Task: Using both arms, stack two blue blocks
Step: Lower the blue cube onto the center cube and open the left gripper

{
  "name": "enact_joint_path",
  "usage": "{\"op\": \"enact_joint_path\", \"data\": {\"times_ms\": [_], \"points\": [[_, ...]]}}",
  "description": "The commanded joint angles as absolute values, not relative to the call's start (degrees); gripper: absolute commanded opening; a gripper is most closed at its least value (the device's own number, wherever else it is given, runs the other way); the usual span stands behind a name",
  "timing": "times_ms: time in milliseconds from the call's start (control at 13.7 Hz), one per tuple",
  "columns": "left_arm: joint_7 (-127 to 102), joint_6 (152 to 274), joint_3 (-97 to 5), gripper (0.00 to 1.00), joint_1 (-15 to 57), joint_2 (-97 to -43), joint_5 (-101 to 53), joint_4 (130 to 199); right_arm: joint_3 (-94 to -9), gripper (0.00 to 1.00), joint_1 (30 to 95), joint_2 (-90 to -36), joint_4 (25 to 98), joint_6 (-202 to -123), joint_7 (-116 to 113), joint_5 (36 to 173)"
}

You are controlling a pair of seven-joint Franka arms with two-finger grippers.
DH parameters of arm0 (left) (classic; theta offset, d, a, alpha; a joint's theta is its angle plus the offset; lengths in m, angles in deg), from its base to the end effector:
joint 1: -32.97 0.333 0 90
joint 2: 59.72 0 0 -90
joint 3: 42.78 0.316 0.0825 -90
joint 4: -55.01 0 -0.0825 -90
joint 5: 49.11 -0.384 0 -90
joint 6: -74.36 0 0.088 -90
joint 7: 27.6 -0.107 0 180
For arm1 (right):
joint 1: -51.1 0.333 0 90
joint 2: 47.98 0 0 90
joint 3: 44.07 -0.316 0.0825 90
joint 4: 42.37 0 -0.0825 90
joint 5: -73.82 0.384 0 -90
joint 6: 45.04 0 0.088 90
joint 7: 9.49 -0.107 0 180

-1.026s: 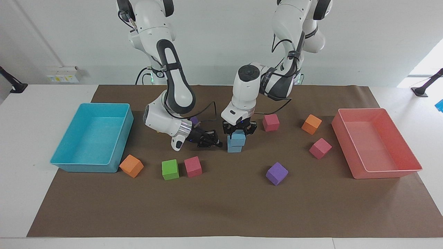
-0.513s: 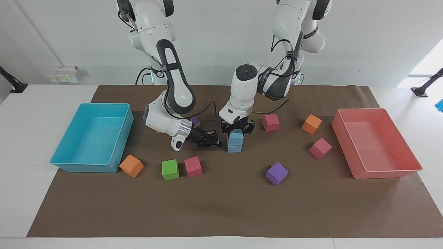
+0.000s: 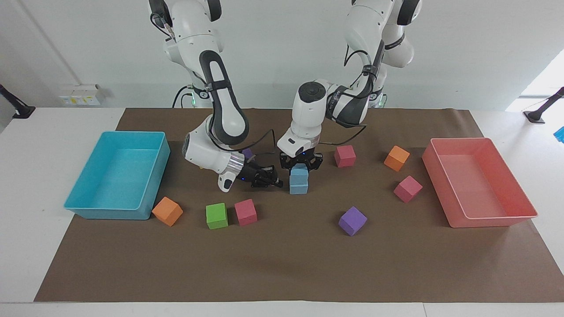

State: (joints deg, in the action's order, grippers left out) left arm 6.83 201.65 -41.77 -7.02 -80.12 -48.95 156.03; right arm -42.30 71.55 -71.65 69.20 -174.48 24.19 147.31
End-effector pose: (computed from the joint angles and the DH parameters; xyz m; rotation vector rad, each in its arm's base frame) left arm 0.5098 -0.4139 0.3732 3.0782 -0.1220 0.1302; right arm 0.5804 0.2242 0.2726 -2.2332 0.0158 -0.0469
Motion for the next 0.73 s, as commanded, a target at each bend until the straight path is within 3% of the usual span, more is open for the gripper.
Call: {"op": "enact_joint_path", "data": {"times_ms": [0, 293, 440, 513, 659], "points": [[7.38, 202.95, -41.02, 0.21, -7.81, -78.96, -49.46, 157.85, -42.66, 0.00, 71.49, -71.10, 70.13, -175.90, 24.79, 149.40], [7.55, 203.91, -41.02, 0.52, -7.81, -78.96, -49.37, 157.85, -42.66, 0.00, 71.49, -71.10, 70.13, -175.90, 24.79, 149.40], [7.46, 204.17, -41.02, 0.90, -7.72, -79.05, -49.37, 157.85, -42.66, 0.00, 71.49, -71.10, 70.13, -175.90, 24.79, 149.31], [7.72, 204.09, -40.85, 1.00, -7.72, -79.05, -49.37, 157.76, -42.66, 0.00, 71.49, -71.10, 70.13, -175.90, 24.79, 149.40], [7.90, 204.09, -40.85, 1.00, -7.81, -79.05, -49.37, 157.67, -42.66, 0.00, 71.49, -71.10, 70.13, -175.90, 24.79, 149.40]]}}
